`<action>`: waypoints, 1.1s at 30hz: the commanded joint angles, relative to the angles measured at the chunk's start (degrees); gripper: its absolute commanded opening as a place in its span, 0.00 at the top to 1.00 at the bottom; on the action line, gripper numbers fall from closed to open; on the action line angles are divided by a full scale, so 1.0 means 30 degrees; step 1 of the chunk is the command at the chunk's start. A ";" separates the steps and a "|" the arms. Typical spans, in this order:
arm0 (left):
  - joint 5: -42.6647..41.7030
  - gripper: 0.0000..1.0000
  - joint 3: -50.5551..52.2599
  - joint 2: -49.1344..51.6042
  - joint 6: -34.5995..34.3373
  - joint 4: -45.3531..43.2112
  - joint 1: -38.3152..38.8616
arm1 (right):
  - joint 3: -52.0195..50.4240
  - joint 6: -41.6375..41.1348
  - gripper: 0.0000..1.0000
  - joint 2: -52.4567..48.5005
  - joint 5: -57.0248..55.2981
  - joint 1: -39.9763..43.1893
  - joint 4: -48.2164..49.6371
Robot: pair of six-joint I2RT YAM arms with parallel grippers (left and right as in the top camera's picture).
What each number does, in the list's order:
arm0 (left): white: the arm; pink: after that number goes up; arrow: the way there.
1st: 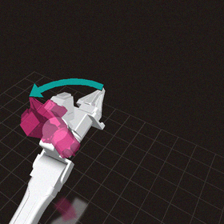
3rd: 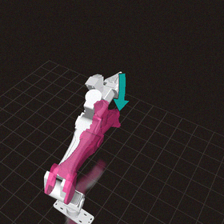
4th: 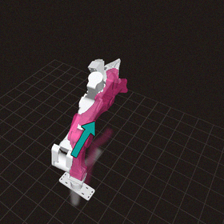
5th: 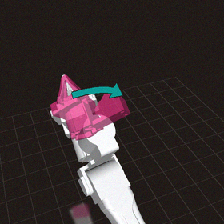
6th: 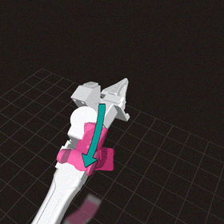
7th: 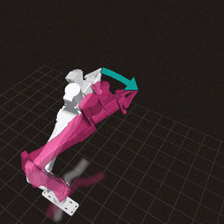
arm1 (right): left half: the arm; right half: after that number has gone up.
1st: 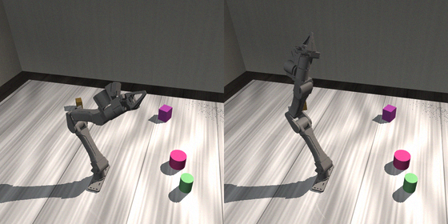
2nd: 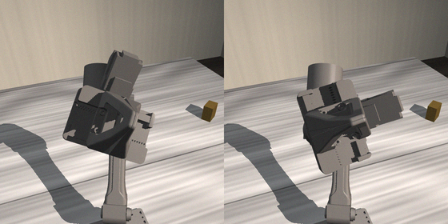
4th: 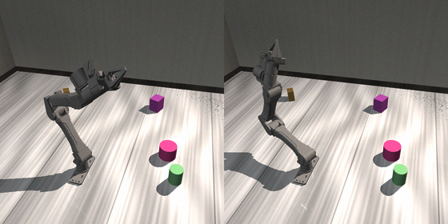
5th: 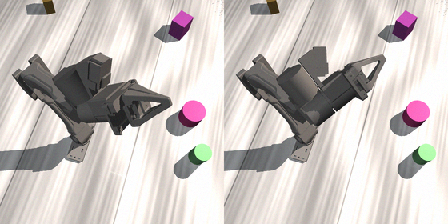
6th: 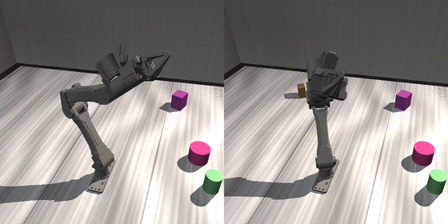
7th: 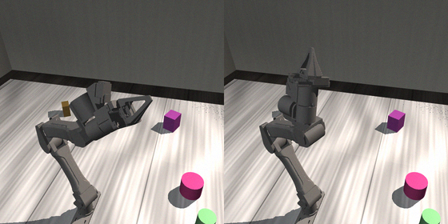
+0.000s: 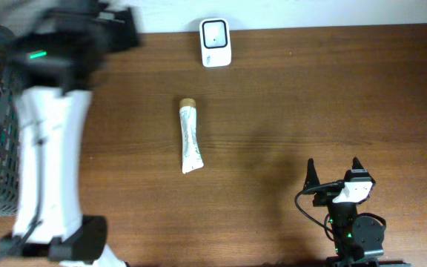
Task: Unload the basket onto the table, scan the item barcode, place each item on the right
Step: 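Grasp the white tube with the left gripper and place it on table, then reach the left gripper back into the basket toward the green packet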
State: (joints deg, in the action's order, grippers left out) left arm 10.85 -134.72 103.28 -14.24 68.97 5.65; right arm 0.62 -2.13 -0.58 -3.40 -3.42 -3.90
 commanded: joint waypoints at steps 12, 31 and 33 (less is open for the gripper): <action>-0.2098 0.22 -0.0066 0.4087 -0.0940 0.2040 -1.5380 | -0.0102 0.0051 0.02 0.0131 -0.0022 -0.0109 -0.0102; -0.5340 0.24 0.8306 0.7526 0.8451 -0.4758 -1.6823 | -0.0102 0.0051 0.02 0.0131 -0.0022 -0.0109 -0.0102; -0.5340 0.24 0.8320 0.7949 0.8721 -0.4830 -1.6823 | -0.0102 0.0051 0.02 0.0131 -0.0022 -0.0109 -0.0102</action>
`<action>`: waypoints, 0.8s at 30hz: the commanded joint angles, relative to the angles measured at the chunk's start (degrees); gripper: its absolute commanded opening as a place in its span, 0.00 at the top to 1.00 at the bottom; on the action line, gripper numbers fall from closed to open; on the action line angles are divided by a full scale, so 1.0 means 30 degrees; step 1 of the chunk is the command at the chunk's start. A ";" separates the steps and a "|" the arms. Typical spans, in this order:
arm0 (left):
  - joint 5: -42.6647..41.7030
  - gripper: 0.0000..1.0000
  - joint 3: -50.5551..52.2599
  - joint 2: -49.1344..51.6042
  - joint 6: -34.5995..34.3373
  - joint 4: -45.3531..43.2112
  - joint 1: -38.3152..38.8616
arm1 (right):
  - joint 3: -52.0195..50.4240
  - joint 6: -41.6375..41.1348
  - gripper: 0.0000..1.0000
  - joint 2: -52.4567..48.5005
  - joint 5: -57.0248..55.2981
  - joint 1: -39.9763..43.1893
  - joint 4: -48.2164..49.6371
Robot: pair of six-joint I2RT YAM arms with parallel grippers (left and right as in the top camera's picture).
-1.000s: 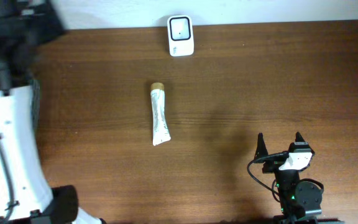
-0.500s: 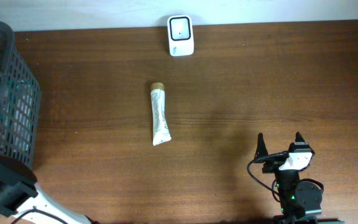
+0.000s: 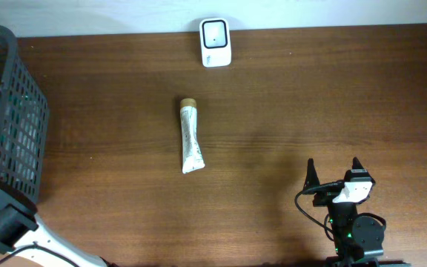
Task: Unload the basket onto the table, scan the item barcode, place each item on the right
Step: 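Reach the left gripper back into the basket toward the green packet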
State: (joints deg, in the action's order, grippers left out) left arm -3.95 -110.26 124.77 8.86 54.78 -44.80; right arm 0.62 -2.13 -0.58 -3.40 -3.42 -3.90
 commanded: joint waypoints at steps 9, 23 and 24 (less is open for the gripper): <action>-0.0342 0.19 0.0168 0.3330 0.1005 -0.0277 -0.0007 | -0.0102 0.0051 0.02 0.0131 -0.0022 -0.0109 -0.0102; -0.0408 1.00 -0.2528 0.1960 -0.1938 0.2419 0.0015 | -0.0102 0.0051 0.02 0.0131 -0.0022 -0.0109 -0.0102; -0.0415 1.00 -0.2900 0.1479 -0.2324 0.2477 0.0022 | -0.0102 0.0051 0.02 0.0131 -0.0022 -0.0109 -0.0102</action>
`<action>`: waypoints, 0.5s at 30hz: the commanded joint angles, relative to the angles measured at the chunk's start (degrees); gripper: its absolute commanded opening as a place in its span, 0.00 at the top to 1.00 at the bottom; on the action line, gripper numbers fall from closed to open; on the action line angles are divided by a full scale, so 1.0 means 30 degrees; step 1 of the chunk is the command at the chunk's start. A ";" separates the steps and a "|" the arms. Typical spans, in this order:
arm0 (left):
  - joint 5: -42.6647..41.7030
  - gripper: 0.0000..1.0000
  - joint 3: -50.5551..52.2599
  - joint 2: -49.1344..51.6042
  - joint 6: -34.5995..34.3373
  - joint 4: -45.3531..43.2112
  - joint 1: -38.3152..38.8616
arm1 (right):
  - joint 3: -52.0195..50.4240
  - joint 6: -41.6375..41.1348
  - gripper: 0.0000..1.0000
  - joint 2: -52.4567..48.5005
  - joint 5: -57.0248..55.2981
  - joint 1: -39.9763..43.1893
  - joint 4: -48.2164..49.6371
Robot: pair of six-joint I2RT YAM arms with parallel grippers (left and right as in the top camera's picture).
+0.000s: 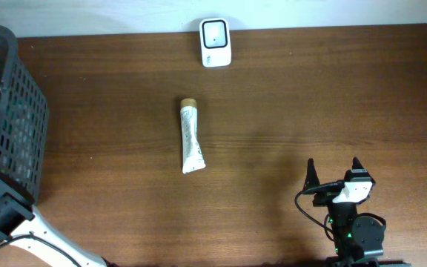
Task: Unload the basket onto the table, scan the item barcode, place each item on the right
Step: 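Reach the left gripper back into the basket toward the green packet, then lift the green-white packet with the left gripper and lay it beside the tube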
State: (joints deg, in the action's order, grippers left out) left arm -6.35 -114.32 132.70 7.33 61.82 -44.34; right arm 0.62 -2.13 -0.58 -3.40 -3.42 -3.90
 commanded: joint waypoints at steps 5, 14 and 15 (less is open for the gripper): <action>-0.1399 1.00 -0.2557 -0.5843 -0.3257 0.0153 0.0561 | -0.0102 0.0051 0.02 0.0131 -0.0022 -0.0109 -0.0102; -0.2106 1.00 -0.2557 -1.3282 -0.5297 -0.0729 0.4707 | -0.0102 0.0051 0.02 0.0131 -0.0022 -0.0109 -0.0102; -0.2113 1.00 -0.2557 -1.3602 -0.5304 -0.0488 0.5719 | -0.0102 0.0051 0.02 0.0131 -0.0022 -0.0109 -0.0102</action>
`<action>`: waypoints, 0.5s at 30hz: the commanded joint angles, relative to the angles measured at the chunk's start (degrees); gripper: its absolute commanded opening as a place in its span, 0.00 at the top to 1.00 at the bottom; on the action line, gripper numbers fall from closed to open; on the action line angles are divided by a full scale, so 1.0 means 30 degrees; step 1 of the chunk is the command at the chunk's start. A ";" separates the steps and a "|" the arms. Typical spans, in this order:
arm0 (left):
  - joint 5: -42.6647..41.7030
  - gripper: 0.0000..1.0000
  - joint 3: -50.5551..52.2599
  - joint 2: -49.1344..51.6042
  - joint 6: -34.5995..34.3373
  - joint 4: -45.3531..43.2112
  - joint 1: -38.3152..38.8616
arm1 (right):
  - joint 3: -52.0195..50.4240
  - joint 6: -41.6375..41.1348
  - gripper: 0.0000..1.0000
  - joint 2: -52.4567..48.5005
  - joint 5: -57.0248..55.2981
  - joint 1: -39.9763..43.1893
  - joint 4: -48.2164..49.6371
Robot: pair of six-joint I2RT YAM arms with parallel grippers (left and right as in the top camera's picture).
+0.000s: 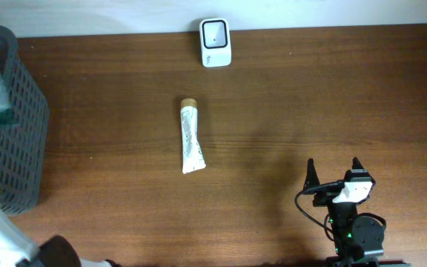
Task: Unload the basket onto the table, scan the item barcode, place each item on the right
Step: 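Lift the green-white packet with the left gripper and lay it beside the tube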
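Note:
A white tube (190, 146) with a tan cap lies lengthwise in the middle of the table, cap toward the far edge. The white barcode scanner (215, 42) stands at the far edge, behind the tube. My right gripper (333, 170) rests near the front right, open and holding nothing, well to the right of the tube. Of my left arm only a white link at the lower left and a blurred pale shape over the basket show. Its gripper cannot be made out.
A dark mesh basket (21, 141) stands at the table's left edge, with something red and orange inside it. Brown wooden tabletop (310, 96) lies between the tube and the right gripper.
The left arm has shifted: its dark base part at the lower left has gone from view, and a blurred pale shape now lies over the basket. Tube, scanner and right gripper have not moved.
At first the left arm stretched blurred across the left of the table, up over the basket. Then it had drawn back to the far left, leaving the basket uncovered. Now part of it is over the basket again. Tube, scanner and right gripper stayed put throughout.

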State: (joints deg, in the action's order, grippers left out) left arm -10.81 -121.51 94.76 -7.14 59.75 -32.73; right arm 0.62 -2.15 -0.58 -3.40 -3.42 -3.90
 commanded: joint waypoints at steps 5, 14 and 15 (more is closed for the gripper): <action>-0.0612 1.00 0.0153 -0.0874 -0.0481 0.1858 0.5850 | -0.0102 0.0058 0.02 0.0131 -0.0022 -0.0109 -0.0102; -0.0627 1.00 1.2786 -0.0816 -0.4437 -0.1770 1.1023 | -0.0102 0.0058 0.02 0.0131 -0.0022 -0.0109 -0.0102; -0.0627 1.00 1.4644 -0.0823 -0.5362 -0.3410 1.1424 | -0.0102 0.0058 0.02 0.0131 -0.0022 -0.0109 -0.0102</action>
State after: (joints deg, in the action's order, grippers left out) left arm -12.21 -86.85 92.62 -14.98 55.57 -0.71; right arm 0.62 -2.13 -0.62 -3.40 -3.42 -3.90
